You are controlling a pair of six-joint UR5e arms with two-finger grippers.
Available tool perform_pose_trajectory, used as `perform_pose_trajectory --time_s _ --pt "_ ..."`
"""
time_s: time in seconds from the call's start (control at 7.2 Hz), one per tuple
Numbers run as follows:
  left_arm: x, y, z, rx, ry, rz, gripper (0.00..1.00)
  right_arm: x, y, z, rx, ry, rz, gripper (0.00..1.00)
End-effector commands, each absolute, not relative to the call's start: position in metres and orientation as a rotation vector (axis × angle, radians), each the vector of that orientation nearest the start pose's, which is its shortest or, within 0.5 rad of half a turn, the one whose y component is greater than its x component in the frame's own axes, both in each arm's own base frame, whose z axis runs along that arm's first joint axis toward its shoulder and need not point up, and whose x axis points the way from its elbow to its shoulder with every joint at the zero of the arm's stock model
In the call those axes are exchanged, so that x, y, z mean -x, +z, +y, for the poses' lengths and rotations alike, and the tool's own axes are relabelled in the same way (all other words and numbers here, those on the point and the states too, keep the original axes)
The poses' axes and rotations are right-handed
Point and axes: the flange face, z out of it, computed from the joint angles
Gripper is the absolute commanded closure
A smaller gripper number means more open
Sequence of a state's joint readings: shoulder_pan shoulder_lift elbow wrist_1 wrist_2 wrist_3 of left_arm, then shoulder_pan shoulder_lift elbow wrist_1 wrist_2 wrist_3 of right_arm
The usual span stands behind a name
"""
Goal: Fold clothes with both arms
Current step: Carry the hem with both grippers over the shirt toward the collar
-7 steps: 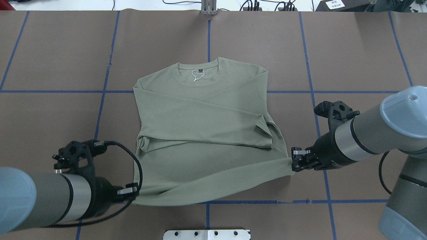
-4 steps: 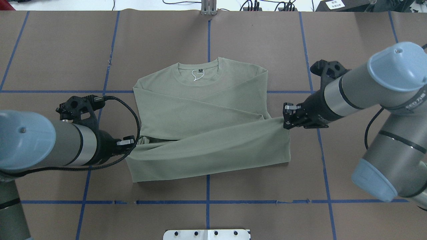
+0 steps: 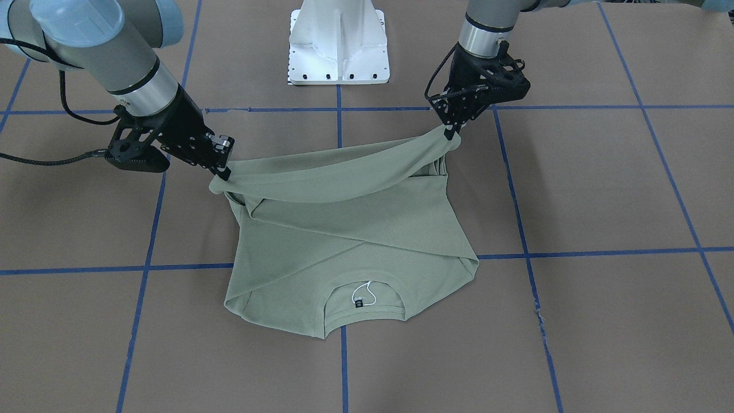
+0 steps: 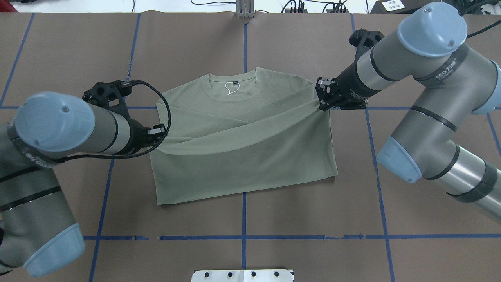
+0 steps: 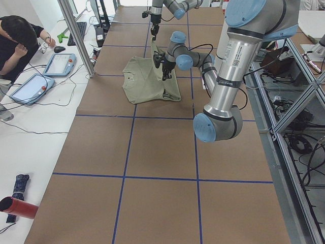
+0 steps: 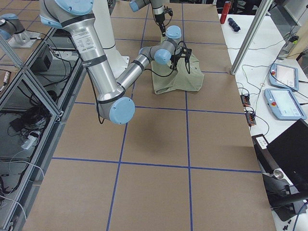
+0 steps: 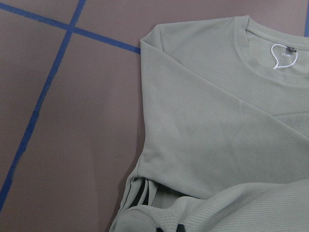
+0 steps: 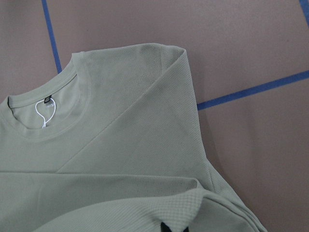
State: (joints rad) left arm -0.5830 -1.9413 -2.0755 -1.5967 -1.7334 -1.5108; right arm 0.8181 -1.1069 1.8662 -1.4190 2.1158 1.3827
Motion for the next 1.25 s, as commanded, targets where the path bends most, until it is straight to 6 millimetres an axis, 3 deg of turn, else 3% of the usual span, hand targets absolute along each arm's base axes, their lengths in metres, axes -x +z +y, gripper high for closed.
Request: perform_pose_trajectory --time_s 0.0,0.28,0.56,0.83,1.11 --pt "-0.400 0.274 -0.457 -0.194 -0.438 0.887 1.00 0.355 0.251 -0.527 -0.002 0.364 -0.993 1.00" --pt "-0.404 0.301 -0.485 -0.214 -0.452 0.880 1.00 0.379 0.252 -0.567 -0.007 0.383 -0.988 1.00" --pt "-0.404 0.307 -0.493 -0.215 -0.463 0.869 1.00 0.408 0.263 -0.603 0.004 0.396 -0.970 1.00" --pt "-0.422 0.313 -0.511 -0.214 -0.471 0.863 1.00 0.409 0.278 -0.632 0.007 0.428 -0.952 1.00" --pt "-0.424 0.337 -0.536 -0.233 -0.491 0.871 1.00 0.409 0.287 -0.643 0.009 0.446 -0.928 1.00"
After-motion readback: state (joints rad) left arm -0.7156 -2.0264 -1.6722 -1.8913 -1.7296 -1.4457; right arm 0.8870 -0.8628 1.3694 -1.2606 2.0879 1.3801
